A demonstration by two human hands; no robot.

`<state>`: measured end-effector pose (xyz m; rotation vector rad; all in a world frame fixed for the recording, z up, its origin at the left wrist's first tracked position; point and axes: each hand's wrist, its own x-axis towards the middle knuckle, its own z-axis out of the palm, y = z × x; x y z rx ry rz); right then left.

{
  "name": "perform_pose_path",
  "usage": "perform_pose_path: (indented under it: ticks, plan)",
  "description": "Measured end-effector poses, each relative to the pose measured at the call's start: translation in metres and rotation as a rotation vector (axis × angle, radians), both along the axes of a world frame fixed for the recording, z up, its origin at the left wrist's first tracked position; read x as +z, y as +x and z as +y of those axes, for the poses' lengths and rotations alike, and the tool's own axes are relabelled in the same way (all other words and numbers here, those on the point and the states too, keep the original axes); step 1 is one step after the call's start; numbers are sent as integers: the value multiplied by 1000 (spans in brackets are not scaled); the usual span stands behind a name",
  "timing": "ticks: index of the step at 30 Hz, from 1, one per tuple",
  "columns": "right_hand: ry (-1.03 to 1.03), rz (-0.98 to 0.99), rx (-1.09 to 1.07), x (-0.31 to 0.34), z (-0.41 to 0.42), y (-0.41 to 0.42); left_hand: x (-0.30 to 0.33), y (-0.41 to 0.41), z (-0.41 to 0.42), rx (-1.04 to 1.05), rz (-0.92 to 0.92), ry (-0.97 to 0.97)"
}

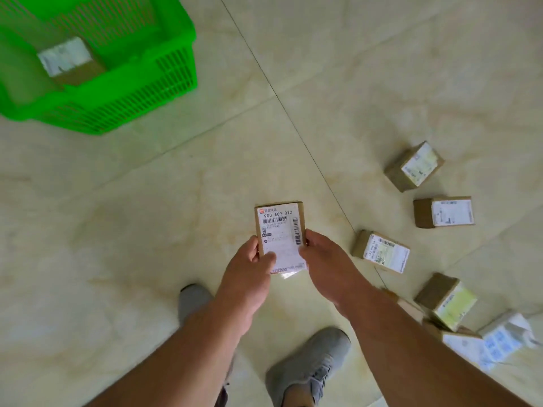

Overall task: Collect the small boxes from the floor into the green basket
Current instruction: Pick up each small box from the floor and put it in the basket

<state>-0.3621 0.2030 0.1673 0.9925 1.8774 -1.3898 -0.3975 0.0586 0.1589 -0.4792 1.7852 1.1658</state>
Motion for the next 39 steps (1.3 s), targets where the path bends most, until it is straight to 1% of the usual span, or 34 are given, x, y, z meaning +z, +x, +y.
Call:
perform_pose_path:
  ticks: [6,10,16,22,28,31,36,39]
  plan:
    - [19,32,38,79,-46,-75,76,-73,-52,10,52,31]
    - [10,65,77,112,-69,-117,110,-112,-77,31,74,51]
    - [2,81,140,130,-79,-183,132,-173,-90,46,104,21]
    - [-100,96,197,141,-76,-267,151,-246,-88,168,93,11]
    - [-120,120,305,148,-65,-354,148,-312,-84,324,118,15]
    - [-78,115,371,144,-64,-396,139,-340,-83,418,127,43]
    - [-50,88,453,139,-80,-457,126,-386,-95,530,113,46]
    - [-33,73,506,128,-100,-494,114,-419,-111,609,68,59]
